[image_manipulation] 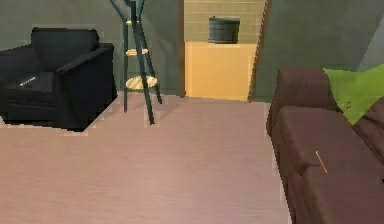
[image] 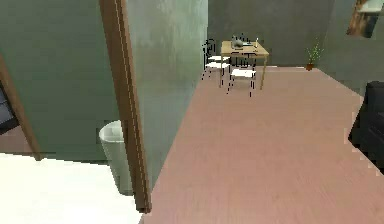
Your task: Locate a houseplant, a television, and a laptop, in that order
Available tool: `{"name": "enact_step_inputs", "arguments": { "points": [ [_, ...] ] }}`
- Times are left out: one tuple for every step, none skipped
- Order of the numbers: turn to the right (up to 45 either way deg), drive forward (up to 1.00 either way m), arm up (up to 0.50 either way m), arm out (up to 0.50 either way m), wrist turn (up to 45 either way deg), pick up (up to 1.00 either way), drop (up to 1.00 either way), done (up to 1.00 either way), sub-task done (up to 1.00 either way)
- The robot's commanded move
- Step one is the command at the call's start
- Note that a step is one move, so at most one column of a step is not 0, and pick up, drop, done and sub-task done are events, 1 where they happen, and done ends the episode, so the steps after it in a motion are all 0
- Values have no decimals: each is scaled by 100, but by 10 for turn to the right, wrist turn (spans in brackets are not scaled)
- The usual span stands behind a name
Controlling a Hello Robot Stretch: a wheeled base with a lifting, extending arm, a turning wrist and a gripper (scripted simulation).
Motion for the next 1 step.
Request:
{"name": "enact_step_inputs", "arguments": {
  "points": [
    [-180, 0, 0, 0, 0, 0, 0, 0, 0]
  ]
}}
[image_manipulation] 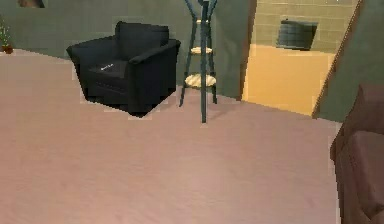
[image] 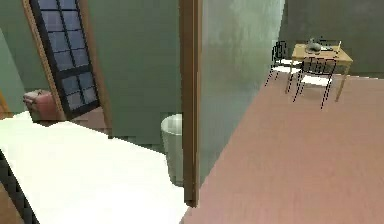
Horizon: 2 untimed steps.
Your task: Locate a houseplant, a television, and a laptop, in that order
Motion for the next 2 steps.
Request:
{"name": "enact_step_inputs", "arguments": {
  "points": [
    [0, 95, 0, 0, 0, 0, 0, 0, 0],
    [-60, 0, 0, 0, 0, 0, 0, 0, 0]
  ]
}}
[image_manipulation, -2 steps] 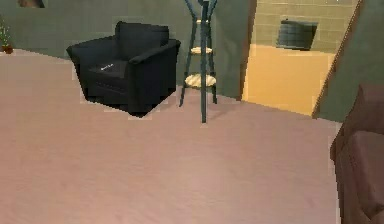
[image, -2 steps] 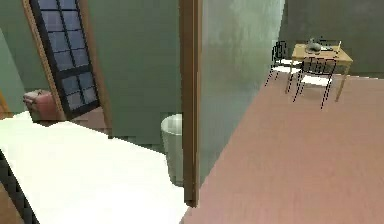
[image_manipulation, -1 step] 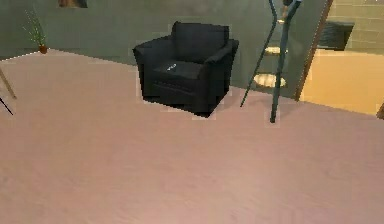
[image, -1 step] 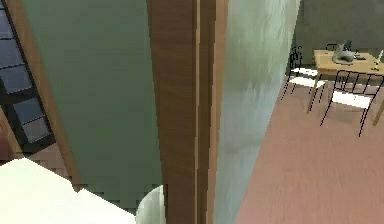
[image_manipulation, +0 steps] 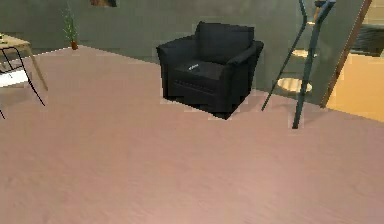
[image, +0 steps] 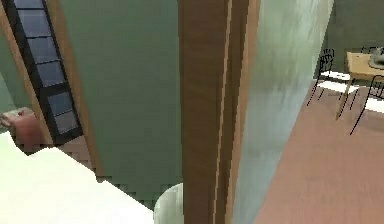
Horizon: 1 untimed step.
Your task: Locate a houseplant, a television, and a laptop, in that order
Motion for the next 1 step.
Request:
{"name": "enact_step_inputs", "arguments": {
  "points": [
    [0, 10, 0, 0, 0, 0, 0, 0, 0]
  ]
}}
